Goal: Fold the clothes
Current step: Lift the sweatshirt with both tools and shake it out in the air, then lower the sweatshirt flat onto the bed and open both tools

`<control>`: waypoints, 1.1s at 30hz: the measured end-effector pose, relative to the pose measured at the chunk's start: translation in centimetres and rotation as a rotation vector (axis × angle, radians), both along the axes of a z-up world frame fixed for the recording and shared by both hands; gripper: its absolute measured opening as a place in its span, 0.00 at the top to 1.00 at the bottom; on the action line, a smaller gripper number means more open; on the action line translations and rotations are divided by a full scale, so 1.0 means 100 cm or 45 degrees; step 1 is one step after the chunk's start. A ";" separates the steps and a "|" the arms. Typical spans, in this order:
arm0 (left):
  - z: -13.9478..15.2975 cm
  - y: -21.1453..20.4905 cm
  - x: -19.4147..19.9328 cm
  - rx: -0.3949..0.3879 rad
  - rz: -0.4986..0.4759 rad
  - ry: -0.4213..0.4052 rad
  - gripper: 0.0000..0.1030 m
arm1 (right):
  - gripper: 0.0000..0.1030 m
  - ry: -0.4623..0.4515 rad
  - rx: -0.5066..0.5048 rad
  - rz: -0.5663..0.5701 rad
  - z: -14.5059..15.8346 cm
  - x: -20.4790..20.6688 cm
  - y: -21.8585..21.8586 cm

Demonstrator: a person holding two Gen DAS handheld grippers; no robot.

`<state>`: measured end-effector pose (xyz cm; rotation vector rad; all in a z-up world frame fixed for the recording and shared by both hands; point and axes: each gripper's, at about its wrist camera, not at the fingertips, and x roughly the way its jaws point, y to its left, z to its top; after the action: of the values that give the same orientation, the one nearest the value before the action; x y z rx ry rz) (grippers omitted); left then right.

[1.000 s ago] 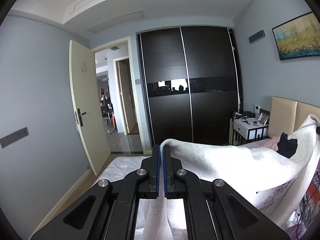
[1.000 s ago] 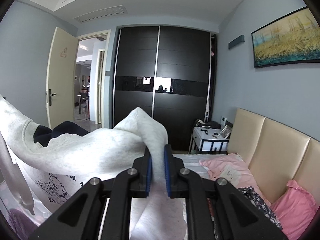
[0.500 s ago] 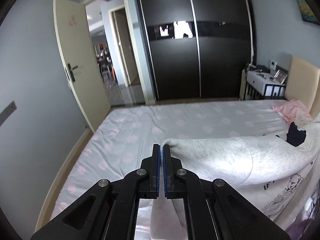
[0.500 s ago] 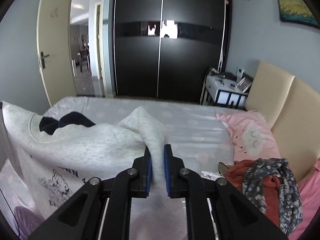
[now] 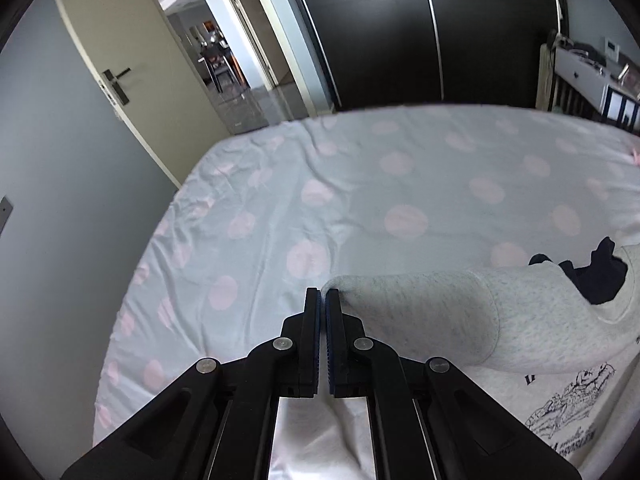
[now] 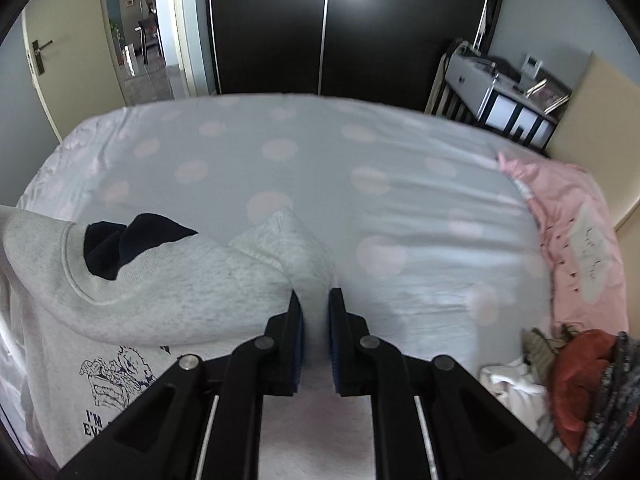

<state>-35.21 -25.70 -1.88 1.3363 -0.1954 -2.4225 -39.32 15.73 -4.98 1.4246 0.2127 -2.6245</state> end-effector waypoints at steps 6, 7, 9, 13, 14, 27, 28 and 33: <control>-0.056 -0.006 -0.040 0.039 0.022 -0.182 0.90 | 0.80 -0.111 0.002 -0.007 -0.049 -0.034 0.004; -0.060 -0.007 -0.042 0.050 0.031 -0.194 0.82 | 0.71 -0.116 -0.005 -0.013 -0.050 -0.035 0.006; -0.062 -0.009 -0.038 0.038 0.044 -0.182 0.66 | 0.61 -0.126 -0.021 -0.026 -0.053 -0.037 0.010; -0.054 -0.007 -0.020 0.030 0.026 -0.174 0.61 | 0.57 -0.120 -0.077 -0.057 -0.044 -0.031 0.017; -0.049 -0.006 -0.012 0.029 0.024 -0.164 0.62 | 0.57 -0.112 -0.088 -0.061 -0.039 -0.025 0.018; -0.014 0.065 0.162 0.220 -0.011 -0.161 0.61 | 0.57 -0.179 -0.159 0.142 -0.007 0.188 -0.028; -0.012 0.070 0.177 0.235 -0.017 -0.152 0.61 | 0.57 -0.190 -0.167 0.154 -0.010 0.209 -0.033; -0.007 0.092 0.244 0.260 -0.028 -0.122 0.61 | 0.56 -0.301 -0.205 0.165 -0.040 0.296 -0.049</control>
<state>-10.76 -16.54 -2.54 1.5465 0.0138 -2.4521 -9.75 10.85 -8.94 1.5889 0.0623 -2.2903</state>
